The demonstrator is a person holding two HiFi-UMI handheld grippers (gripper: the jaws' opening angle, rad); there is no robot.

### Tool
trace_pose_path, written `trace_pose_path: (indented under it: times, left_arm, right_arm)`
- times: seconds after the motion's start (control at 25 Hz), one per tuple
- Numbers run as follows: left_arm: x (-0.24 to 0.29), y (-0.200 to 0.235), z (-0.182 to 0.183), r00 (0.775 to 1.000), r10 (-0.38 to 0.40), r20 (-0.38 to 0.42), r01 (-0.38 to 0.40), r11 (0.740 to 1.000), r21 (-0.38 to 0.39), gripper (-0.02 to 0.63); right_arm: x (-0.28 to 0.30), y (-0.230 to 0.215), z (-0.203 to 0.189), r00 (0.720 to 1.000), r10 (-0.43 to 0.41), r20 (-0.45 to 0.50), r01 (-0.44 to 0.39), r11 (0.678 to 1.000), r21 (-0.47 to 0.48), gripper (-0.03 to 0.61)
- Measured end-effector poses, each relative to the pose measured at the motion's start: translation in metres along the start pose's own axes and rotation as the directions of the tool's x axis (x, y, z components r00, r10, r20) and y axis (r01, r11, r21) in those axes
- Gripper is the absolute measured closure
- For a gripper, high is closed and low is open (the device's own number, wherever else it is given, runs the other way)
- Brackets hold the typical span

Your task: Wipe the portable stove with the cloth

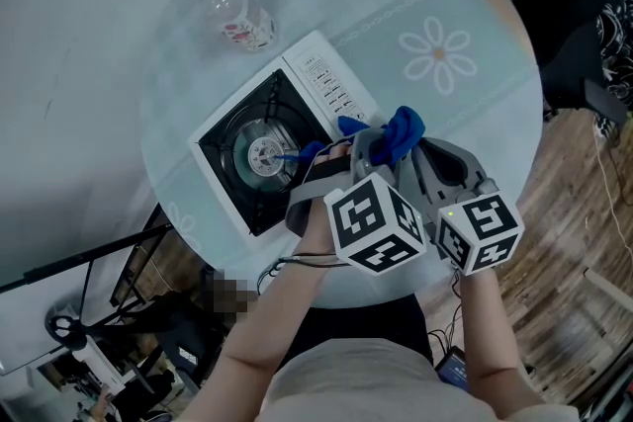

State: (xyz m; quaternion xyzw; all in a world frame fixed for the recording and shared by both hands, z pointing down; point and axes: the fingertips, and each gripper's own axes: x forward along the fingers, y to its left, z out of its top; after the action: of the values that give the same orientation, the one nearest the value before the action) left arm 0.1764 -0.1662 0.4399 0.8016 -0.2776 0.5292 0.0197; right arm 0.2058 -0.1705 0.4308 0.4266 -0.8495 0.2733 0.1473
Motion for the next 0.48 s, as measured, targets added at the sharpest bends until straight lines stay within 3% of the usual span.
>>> trace_pose_path:
  times: [0.48]
  left_arm:
    - [-0.004, -0.024, 0.004, 1.0, 0.008, 0.021, -0.01, 0.993, 0.119, 0.523]
  right_arm:
    - [-0.013, -0.001, -0.01, 0.999, -0.03, -0.014, 0.03, 1.0, -0.003, 0.554]
